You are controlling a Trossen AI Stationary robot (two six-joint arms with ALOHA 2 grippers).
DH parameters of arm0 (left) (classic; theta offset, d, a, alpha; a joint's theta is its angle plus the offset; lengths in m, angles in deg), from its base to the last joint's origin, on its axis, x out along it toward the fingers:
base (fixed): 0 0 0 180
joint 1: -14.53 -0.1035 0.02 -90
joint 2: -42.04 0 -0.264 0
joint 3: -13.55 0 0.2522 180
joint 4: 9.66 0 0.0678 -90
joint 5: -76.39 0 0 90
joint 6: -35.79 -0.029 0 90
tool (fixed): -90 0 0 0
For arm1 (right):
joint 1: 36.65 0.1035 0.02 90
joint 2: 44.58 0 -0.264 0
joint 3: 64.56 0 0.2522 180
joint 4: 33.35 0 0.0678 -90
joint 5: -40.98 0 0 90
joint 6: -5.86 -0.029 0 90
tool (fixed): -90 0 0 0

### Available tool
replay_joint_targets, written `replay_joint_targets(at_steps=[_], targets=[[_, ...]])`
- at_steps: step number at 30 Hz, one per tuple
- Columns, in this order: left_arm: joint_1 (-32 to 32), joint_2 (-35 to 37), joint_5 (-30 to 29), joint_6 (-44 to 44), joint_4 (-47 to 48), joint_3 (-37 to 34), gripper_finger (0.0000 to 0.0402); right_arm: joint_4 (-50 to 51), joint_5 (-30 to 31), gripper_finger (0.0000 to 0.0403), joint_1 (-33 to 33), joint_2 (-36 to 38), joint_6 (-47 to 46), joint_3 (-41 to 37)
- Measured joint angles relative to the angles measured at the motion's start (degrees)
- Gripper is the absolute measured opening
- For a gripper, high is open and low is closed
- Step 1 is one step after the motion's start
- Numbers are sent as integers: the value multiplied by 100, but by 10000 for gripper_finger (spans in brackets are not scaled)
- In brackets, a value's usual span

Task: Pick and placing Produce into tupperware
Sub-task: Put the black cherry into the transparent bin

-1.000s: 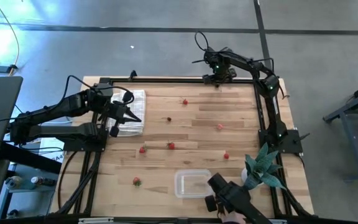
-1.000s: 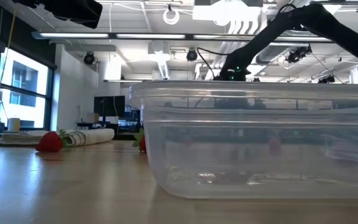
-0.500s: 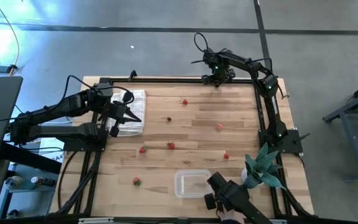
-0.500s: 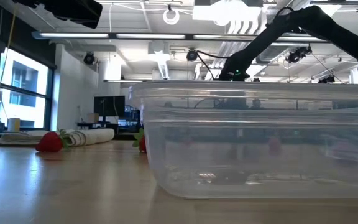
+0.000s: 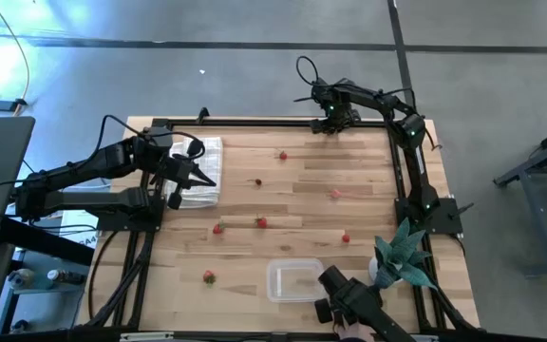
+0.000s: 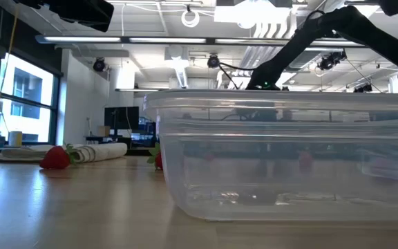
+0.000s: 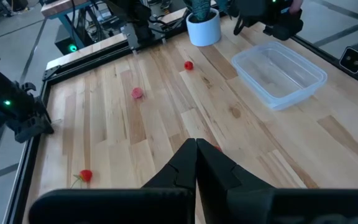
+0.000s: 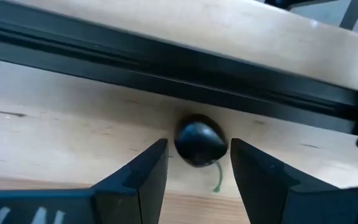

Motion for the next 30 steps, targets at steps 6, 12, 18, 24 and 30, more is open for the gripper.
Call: replay_joint_targets(at_steps=[6,12,18,24,30], targets=[[0,0,0,15,1,0,1,-85,3,167,0,-2,44,11],[0,0,0,21,1,0,1,-261,5,167,-9,-4,41,11],[0,0,0,23,1,0,1,-344,39,167,-15,-7,-1,11],[0,0,0,23,1,0,1,-342,51,163,-22,-9,-63,15],[0,0,0,23,1,0,1,-337,42,130,-20,-11,-101,21]])
